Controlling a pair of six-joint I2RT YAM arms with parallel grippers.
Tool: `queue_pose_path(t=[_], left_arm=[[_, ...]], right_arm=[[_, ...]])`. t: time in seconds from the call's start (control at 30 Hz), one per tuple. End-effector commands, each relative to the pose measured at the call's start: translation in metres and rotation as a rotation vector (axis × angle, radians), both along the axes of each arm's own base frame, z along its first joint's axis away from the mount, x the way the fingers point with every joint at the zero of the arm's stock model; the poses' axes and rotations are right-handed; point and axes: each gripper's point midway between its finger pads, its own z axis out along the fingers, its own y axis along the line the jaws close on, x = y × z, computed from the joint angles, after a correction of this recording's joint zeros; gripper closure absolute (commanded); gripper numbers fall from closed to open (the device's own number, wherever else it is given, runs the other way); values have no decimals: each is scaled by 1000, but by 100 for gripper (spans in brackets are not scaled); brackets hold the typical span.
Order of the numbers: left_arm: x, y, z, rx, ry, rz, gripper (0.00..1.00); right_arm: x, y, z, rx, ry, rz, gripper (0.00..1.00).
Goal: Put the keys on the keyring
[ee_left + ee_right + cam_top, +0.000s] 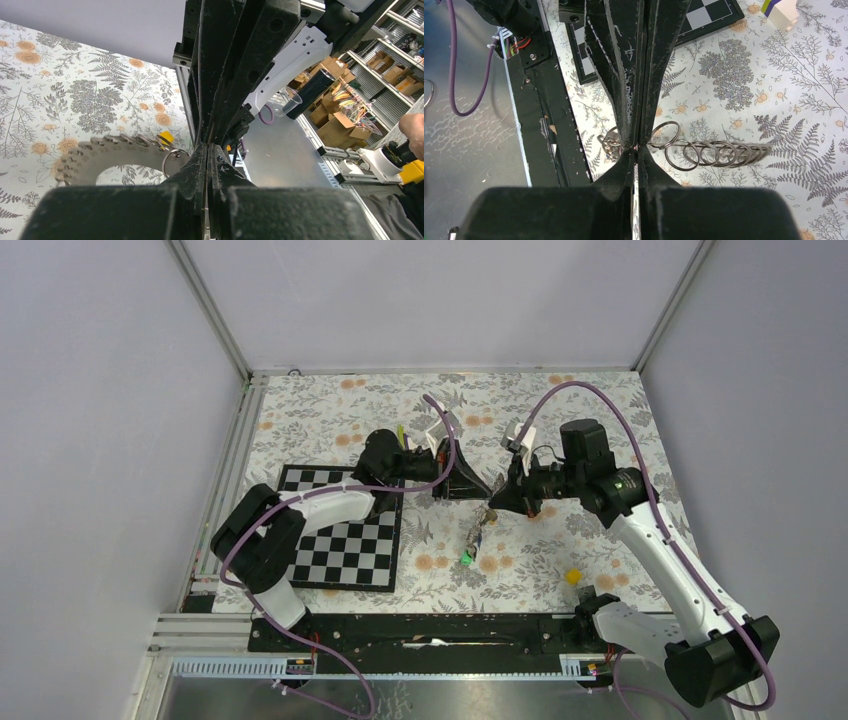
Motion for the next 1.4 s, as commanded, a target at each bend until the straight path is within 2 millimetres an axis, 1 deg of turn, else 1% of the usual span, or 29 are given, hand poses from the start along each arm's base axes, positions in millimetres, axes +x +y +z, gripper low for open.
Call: queue_pose_path(t=[0.0,0.13,0.2,0.23,0.3,0.37,0.43,0.57,0.83,1.13,1.27,1.37], left_arm=[[4,3,15,-65,-108,31,100],[7,3,4,5,-184,21,100],[11,2,0,46,-227,27,93],[13,2,-2,63,-249,32,87],[18,1,-1,92,-289,36,78],[23,0,-2,116,-330,39,72],[24,-2,-3,140,-354,39,68],[23,-5,-8,158,-383,23,66],[19,-13,-9,164,-390,3,67],[15,-19,-9,162,-379,-14,69],[13,-20,-11,165,-375,-21,76],[11,-20,-15,169,-370,-30,86]], right_arm=[[-2,1,16,28,-54,22,100],[-1,-2,17,-2,-40,18,100],[-1,-2,13,-16,-12,21,100],[-1,-2,11,-22,-1,24,100],[-2,-3,6,-42,27,26,100],[-1,-4,3,-61,51,27,100],[-1,-5,-1,-81,73,28,100],[0,-7,-3,-110,102,31,100],[-1,-6,-5,-143,117,46,100],[-3,-3,-11,-157,131,58,100],[-3,-2,-9,-151,126,59,100],[-3,-2,-8,-148,121,58,100]])
